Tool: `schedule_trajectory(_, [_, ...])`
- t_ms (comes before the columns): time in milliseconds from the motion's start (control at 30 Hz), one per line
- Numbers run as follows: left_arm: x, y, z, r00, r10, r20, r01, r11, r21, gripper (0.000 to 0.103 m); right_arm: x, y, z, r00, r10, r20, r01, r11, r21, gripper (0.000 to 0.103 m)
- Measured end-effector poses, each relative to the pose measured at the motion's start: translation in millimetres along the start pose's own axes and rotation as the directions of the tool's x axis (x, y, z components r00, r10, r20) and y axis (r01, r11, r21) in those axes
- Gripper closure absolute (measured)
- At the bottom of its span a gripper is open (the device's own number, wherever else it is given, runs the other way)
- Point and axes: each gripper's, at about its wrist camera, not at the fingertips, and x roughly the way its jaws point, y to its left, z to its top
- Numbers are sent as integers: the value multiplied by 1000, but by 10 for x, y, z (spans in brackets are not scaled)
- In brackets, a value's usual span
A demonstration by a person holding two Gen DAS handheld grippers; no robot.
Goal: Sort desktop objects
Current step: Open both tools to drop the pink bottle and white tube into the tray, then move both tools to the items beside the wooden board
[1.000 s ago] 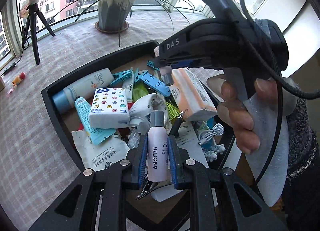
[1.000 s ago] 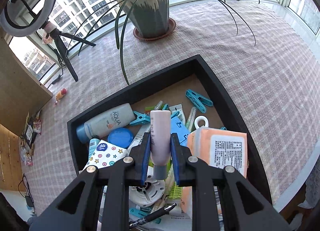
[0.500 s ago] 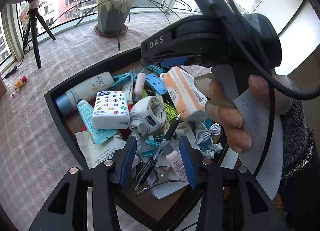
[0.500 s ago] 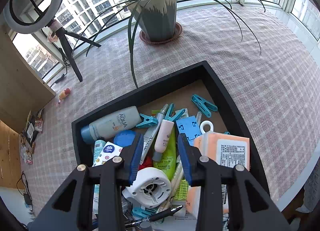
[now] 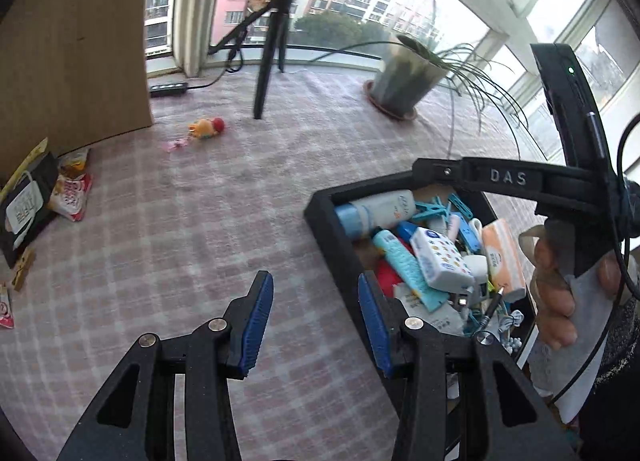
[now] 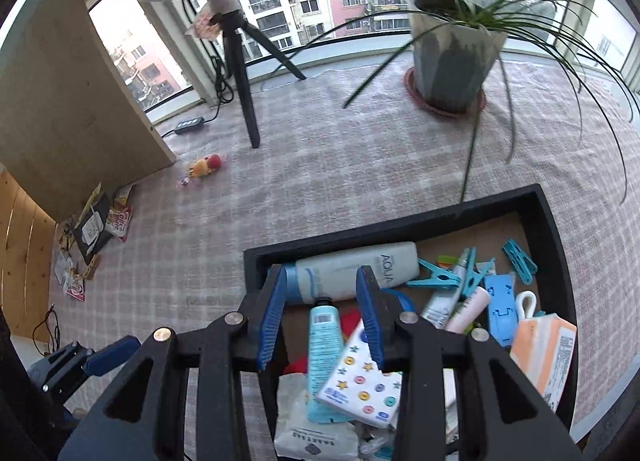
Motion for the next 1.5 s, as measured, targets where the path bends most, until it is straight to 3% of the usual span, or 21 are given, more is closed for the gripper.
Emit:
schedule_trajectory(267, [-296, 1195, 159, 991, 120, 52, -111, 983, -143, 61, 319, 1108, 349, 998, 63, -12, -64, 985, -162, 67])
schedule_trajectory(467, [-514, 2213, 237, 975, 214, 61, -191, 945, -265, 61, 683, 1965, 571, 993, 109, -37, -114, 959, -259, 65])
schedule_trajectory(600, [-672, 2948, 287, 957, 281, 72, -240, 906, -348, 61, 973, 2513, 644, 990, 121, -67, -136, 940, -313, 64])
schedule_trajectory(800, [-832, 3994, 370, 926, 372, 70, -291, 818, -497, 61, 1357, 3136, 731, 989, 115, -90, -141, 920, -367, 64])
schedule_trajectory(967, [-811, 4709, 373, 920, 385, 64, -265, 737, -621, 61, 1633, 3424, 835, 989, 112, -96, -139, 930, -339, 64])
schedule_trajectory(1133, [-650, 5118, 378, 914, 402, 55, -260, 685, -680, 61, 1839, 3662, 881, 993, 76, -87, -102, 926, -362, 64])
schedule_trajectory(1267, [-474, 5265, 323, 929, 367, 56, -219, 663, -716, 61, 1967, 3783, 903, 993, 69, -91, -98, 925, -368, 64])
schedule_trajectory(1400, [-362, 5157, 301, 920, 384, 73, -231, 684, -692, 61, 2080, 3841, 922, 994, 65, -93, -94, 927, -362, 64])
schedule_trajectory(1500, [-290, 5037, 306, 935, 345, 83, -203, 712, -672, 60, 2166, 3884, 920, 994, 56, -97, -88, 925, -369, 64])
